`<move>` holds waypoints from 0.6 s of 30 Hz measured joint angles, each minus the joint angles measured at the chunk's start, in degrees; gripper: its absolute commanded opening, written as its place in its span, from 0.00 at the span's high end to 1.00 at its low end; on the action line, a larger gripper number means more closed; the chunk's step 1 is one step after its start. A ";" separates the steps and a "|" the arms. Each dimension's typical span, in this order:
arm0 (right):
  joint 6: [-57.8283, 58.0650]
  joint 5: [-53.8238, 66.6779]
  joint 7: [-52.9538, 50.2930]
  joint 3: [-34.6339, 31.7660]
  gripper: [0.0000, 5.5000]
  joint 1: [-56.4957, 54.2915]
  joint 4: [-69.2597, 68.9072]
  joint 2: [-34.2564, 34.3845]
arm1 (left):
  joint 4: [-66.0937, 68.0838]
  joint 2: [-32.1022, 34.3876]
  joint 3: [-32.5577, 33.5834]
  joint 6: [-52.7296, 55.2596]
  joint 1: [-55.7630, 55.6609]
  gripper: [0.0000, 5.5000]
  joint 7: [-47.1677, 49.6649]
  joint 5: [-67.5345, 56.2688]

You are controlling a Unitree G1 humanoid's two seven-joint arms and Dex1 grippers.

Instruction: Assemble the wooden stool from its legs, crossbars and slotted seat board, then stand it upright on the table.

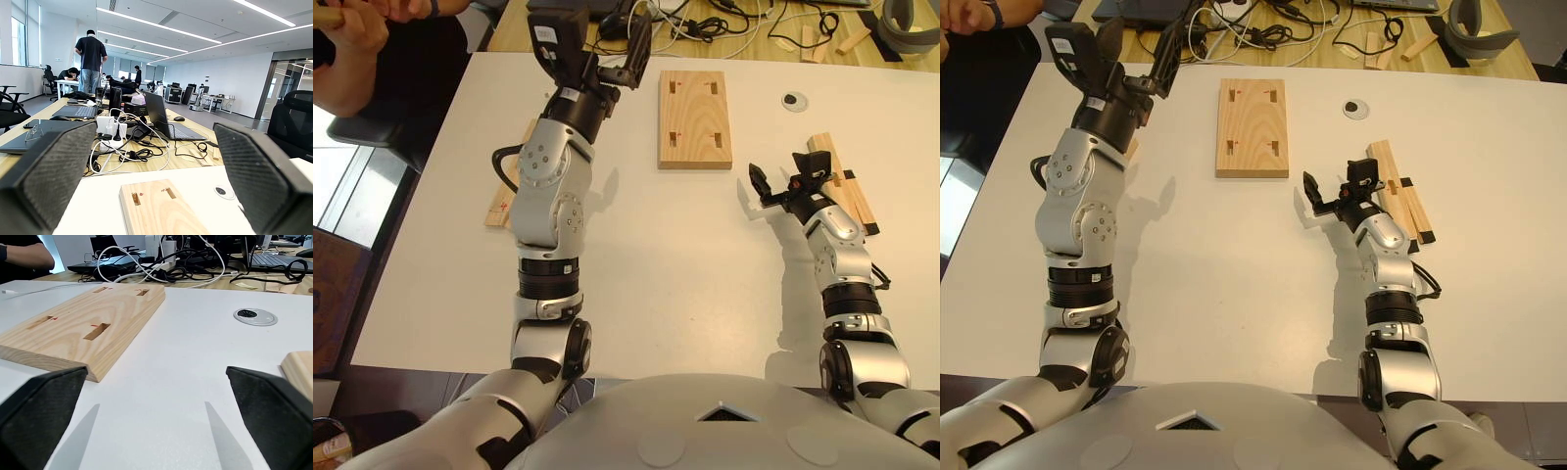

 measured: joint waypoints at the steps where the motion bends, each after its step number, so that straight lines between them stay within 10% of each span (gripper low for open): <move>1: 0.00 0.00 -0.03 0.00 0.02 0.00 0.00 0.01 | 0.00 0.00 0.00 0.00 0.00 0.20 0.00 0.00; 18: 0.00 0.00 -0.10 0.00 0.02 0.00 -0.01 0.07 | 0.00 0.00 0.01 0.00 0.00 0.20 0.00 0.00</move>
